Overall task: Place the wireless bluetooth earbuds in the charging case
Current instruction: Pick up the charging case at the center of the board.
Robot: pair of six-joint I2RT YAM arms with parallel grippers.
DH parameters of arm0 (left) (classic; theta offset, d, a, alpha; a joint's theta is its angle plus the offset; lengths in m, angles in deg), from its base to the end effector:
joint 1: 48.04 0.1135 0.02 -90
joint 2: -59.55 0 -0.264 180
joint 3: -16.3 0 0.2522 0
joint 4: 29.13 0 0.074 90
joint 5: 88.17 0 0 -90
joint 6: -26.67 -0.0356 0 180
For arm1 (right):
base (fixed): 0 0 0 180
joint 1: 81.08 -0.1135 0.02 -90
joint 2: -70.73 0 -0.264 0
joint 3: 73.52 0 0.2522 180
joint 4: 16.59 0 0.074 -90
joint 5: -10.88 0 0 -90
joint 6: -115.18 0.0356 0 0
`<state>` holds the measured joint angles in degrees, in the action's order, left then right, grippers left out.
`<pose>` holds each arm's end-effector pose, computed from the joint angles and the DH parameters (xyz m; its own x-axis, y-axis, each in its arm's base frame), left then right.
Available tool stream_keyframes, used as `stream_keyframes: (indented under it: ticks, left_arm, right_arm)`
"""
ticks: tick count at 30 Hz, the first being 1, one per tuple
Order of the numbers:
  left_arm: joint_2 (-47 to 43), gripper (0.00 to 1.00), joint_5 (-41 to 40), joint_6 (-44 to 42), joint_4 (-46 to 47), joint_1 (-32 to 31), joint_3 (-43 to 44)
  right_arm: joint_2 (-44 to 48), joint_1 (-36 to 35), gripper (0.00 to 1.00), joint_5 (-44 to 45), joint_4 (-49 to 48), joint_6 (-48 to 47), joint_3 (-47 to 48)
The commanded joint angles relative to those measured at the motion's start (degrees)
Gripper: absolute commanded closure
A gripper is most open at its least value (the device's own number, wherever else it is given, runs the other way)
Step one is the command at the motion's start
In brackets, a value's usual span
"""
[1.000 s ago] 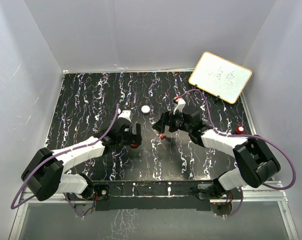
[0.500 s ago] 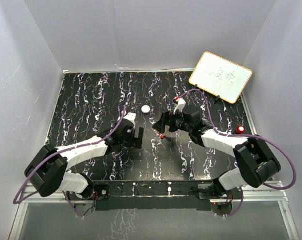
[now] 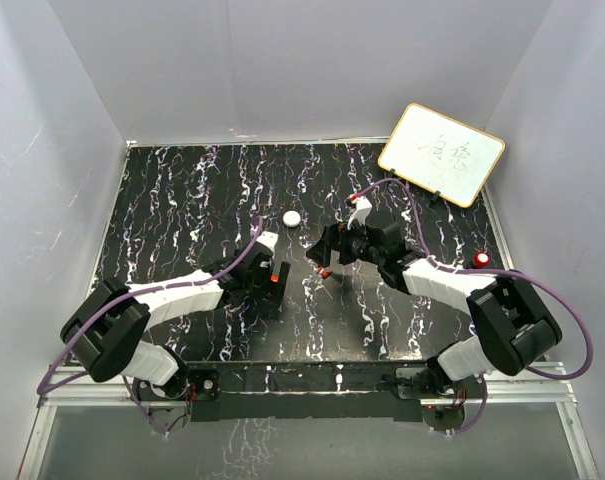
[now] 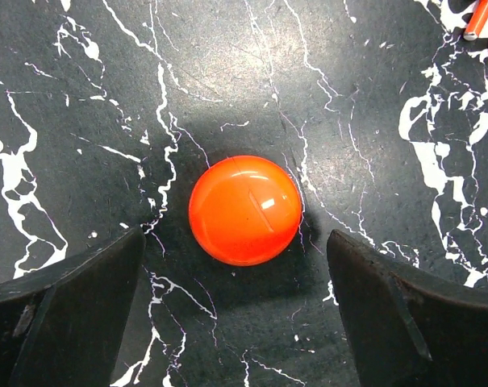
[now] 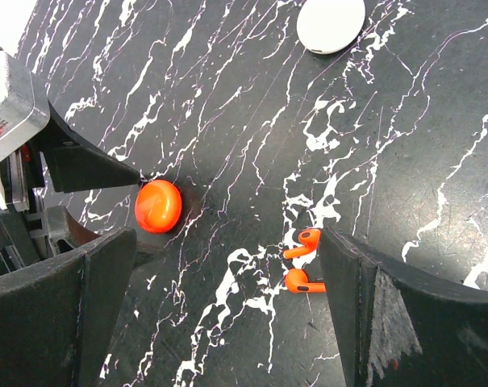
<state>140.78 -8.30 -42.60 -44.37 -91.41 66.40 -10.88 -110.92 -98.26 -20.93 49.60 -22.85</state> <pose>0.2012 -0.1815 0.1651 -0.7002 0.1821 -0.6904 0.3635 0.9232 -0.1252 0.2492 0.1564 0.1968 -0.6531 0.0756 -0.7535 -0.4990 0.7054 0.5033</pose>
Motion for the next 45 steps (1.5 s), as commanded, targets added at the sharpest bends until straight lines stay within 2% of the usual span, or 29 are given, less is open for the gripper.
stream_keyframes:
  ticks: [1, 17, 24, 34, 36, 38, 41, 45]
  left_arm:
    - [0.0, 0.08, -0.5, -1.7, 0.1, -0.7, 0.2]
    - [3.4, 0.24, -2.6, -2.6, 2.1, -2.5, 0.6]
    - [4.2, 0.35, -2.5, -2.7, 3.4, -2.9, 0.7]
    - [3.4, 0.63, -2.4, -2.4, 3.4, -3.0, 0.6]
    - [2.8, 0.76, -2.4, -2.4, 3.1, -3.0, 0.8]
    - [1.7, 0.83, -2.6, -2.6, 2.6, -3.0, 1.3]
    - [-0.7, 1.0, -2.8, -3.3, 2.8, -3.0, 2.3]
    - [-4.2, 1.0, -1.4, -5.3, 7.6, -3.0, 2.5]
  right_arm:
    - [1.6, 0.2, 0.06, 0.9, -2.2, -0.9, 0.3]
    - [1.5, 0.2, 0.06, 1.6, -1.7, -1.7, 0.5]
    - [1.3, 0.2, 0.06, 1.8, -1.2, -2.1, 1.0]
    - [1.6, 0.5, 0.06, 2.2, -0.8, -2.2, 0.8]
    - [1.7, 0.6, 0.06, 2.2, -0.6, -2.0, 0.7]
    - [1.8, 0.8, 0.06, 1.5, -0.5, -1.5, 0.7]
    - [2.0, 1.4, 0.06, -0.2, -0.5, -0.2, 1.0]
    - [2.8, 2.4, 0.08, -2.1, 0.0, 1.5, 1.4]
